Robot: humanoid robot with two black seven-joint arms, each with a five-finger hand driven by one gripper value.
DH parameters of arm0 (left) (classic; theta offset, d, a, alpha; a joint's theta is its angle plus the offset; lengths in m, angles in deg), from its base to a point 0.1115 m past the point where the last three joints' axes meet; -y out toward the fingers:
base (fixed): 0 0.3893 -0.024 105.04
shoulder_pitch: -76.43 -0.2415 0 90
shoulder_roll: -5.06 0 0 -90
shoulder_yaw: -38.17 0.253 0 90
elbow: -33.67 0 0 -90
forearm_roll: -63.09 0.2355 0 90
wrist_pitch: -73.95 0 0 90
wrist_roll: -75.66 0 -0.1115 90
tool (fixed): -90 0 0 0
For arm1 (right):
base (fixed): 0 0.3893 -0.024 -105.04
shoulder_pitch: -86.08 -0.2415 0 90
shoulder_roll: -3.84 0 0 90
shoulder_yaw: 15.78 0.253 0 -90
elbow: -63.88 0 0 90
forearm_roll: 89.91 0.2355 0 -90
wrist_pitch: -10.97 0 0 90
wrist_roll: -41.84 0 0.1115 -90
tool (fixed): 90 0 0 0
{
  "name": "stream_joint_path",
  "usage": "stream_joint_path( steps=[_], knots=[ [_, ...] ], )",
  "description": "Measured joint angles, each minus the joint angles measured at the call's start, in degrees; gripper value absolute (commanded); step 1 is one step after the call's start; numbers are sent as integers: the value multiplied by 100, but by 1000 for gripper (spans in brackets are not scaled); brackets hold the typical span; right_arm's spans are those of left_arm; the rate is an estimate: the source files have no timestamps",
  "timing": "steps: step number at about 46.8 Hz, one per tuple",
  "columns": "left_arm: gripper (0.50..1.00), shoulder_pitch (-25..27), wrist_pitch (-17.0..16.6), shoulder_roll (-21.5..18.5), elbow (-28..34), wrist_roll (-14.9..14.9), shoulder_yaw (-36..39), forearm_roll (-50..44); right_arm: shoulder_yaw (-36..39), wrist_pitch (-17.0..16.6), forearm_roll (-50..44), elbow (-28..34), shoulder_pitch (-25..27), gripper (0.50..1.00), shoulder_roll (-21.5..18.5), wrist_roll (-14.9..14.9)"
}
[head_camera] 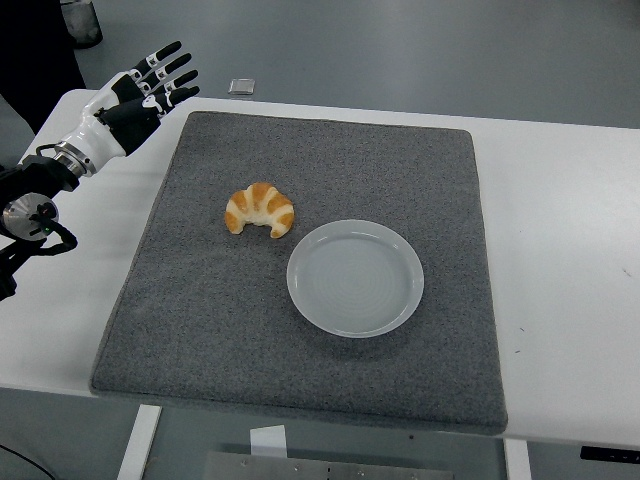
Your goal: Place the bread on the plate
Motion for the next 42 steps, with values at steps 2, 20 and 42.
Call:
stream_joint_path(
  steps=[2,20,42],
  knots=[
    [990,0,0,0,0,0,0,3,0,0,0,0,0,952,0,0],
    [990,40,-16,-6,23,0,0,28,0,8,0,0,0,952,0,0],
    [975,950,-211,-631,686,-85,295,120,0,19,0,0,0,952,0,0]
  ],
)
